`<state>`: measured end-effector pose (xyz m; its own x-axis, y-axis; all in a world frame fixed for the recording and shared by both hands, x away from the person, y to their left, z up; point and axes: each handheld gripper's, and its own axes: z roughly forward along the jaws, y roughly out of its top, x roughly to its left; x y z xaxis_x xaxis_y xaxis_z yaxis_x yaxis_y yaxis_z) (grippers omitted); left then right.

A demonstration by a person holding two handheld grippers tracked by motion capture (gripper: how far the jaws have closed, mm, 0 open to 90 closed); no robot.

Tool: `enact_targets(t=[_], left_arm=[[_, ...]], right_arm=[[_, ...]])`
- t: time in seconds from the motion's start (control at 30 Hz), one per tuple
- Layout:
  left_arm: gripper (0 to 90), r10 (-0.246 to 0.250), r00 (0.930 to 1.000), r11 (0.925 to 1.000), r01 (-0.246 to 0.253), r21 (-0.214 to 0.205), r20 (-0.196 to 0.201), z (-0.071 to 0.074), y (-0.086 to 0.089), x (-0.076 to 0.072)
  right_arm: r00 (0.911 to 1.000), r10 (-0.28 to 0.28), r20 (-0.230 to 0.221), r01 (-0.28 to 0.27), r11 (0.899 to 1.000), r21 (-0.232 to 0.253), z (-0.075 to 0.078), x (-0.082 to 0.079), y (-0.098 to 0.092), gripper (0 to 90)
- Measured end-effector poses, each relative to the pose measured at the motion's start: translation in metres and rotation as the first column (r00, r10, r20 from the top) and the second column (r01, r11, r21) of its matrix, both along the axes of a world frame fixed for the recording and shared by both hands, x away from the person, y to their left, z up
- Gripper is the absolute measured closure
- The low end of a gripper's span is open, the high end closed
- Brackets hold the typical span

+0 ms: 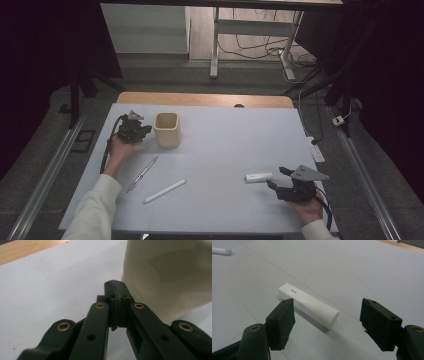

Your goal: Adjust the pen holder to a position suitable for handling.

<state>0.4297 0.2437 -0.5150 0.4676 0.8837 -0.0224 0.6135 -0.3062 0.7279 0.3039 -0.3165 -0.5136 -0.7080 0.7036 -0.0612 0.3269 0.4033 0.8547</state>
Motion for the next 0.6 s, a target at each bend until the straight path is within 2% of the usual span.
enact_targets(t=[0.37,0.6], left_arm=[[88.8,-0.005,0.9999,0.9999,0.005,-0.012,-0.010,-0.0020,-0.0018,0.0010],[88.8,-0.044,0.9988,0.9988,0.044,-0.021,-0.020,-0.0047,-0.0094,0.0023]], right_arm=[[1.0000,-0.007,0.002,0.007,1.000,-0.012,-0.0003,0.0003,-0.0003,28.1],[1.0000,-0.007,0.002,0.007,1.000,-0.008,-0.0001,0.0003,-0.0003,28.2]])
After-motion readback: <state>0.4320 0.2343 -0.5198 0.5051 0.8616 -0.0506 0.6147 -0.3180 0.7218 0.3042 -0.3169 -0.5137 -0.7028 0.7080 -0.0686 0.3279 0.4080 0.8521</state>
